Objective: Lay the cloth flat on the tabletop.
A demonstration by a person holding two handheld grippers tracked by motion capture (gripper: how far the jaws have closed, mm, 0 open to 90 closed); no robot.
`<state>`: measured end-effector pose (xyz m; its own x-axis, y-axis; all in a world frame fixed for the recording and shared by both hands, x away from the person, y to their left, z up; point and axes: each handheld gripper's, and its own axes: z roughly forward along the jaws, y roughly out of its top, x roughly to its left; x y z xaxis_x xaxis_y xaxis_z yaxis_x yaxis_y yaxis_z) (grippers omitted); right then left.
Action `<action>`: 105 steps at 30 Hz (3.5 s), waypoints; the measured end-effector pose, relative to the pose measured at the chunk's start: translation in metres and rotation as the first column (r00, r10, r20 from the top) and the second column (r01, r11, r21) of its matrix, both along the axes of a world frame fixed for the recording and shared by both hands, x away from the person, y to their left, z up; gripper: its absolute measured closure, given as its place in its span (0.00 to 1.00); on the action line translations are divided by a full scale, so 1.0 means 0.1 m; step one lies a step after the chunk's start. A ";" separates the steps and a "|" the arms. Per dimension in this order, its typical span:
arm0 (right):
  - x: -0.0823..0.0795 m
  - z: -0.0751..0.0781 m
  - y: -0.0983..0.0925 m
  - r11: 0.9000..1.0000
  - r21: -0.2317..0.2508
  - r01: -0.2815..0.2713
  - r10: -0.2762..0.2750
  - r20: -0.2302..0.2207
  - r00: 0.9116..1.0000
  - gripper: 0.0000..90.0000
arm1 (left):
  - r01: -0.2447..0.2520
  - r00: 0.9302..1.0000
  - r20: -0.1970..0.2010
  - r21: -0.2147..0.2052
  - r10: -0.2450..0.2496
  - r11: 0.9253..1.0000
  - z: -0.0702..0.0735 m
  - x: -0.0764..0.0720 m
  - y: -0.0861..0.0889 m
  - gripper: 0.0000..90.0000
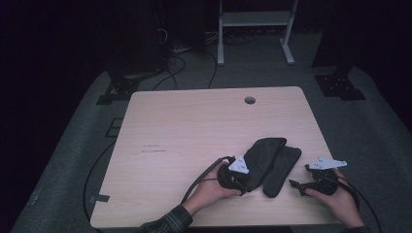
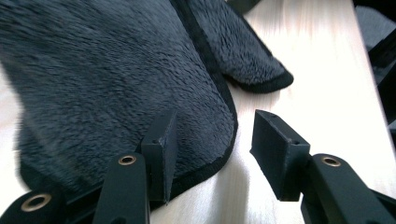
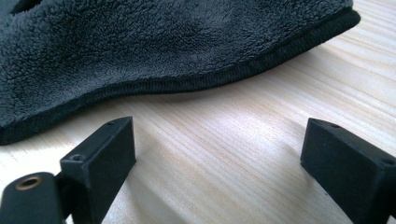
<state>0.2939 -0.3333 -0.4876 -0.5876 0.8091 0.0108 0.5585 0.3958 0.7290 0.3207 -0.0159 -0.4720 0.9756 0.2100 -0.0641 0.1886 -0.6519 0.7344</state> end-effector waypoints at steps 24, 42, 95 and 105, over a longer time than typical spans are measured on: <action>0.00 0.00 0.00 1.000 0.002 -0.003 0.003 0.000 1.000 0.10 | -0.149 0.989 -0.017 -0.141 0.148 0.979 0.41 0.07 0.30 0.94; 0.00 0.00 0.00 1.000 0.002 -0.003 0.003 -0.001 1.000 0.10 | -0.389 0.919 -0.032 -0.238 0.393 0.890 0.70 0.35 1.25 0.94; -0.36 0.23 1.30 0.852 0.124 -0.509 0.506 0.056 0.861 0.52 | -0.307 0.951 0.025 -0.064 0.309 0.949 0.20 -0.03 1.10 0.48; -0.33 0.08 1.39 0.864 -0.019 -0.503 0.503 0.018 0.864 0.64 | -0.286 0.957 0.036 -0.061 0.288 0.956 0.20 -0.03 1.03 0.48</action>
